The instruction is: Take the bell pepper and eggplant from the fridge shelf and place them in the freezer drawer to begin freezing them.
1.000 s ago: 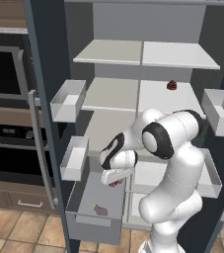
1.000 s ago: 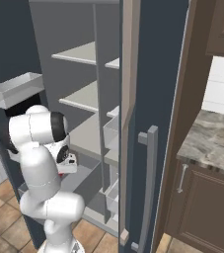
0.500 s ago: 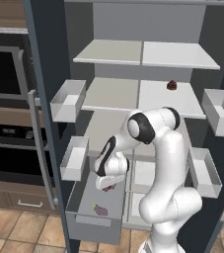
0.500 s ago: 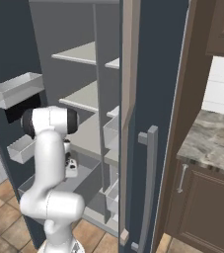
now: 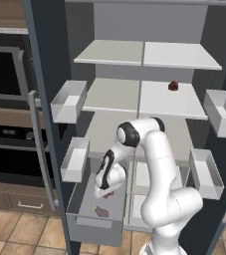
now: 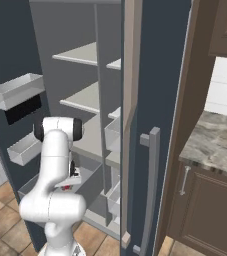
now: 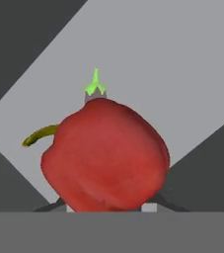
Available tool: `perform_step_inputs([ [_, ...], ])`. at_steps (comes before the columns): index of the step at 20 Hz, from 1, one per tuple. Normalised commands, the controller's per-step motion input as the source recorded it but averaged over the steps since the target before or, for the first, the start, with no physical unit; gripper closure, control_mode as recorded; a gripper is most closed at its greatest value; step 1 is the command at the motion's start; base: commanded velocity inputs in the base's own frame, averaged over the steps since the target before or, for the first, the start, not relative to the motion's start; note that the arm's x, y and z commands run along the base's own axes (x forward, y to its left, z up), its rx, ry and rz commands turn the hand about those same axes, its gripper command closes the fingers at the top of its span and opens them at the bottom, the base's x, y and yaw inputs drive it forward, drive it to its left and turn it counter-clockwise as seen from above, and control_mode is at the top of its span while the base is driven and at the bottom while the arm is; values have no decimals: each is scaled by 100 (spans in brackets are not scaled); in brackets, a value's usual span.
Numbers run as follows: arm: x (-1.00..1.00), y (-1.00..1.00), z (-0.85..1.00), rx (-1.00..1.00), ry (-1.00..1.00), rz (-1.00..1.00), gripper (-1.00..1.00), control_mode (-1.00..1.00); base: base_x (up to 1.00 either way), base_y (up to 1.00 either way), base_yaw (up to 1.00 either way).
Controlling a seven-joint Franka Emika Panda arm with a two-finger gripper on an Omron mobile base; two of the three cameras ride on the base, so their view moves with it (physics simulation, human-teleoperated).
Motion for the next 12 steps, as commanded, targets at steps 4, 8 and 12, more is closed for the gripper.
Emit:
perform_step_inputs([
  [4, 48, 44, -54, 0, 0, -2, 100, -100, 0, 0, 0],
  [8, 50, 35, -64, 0, 0, -2, 100, -100, 0, 0, 0],
  [12, 67, 20, -54, 0, 0, -2, 100, -100, 0, 0, 0],
])
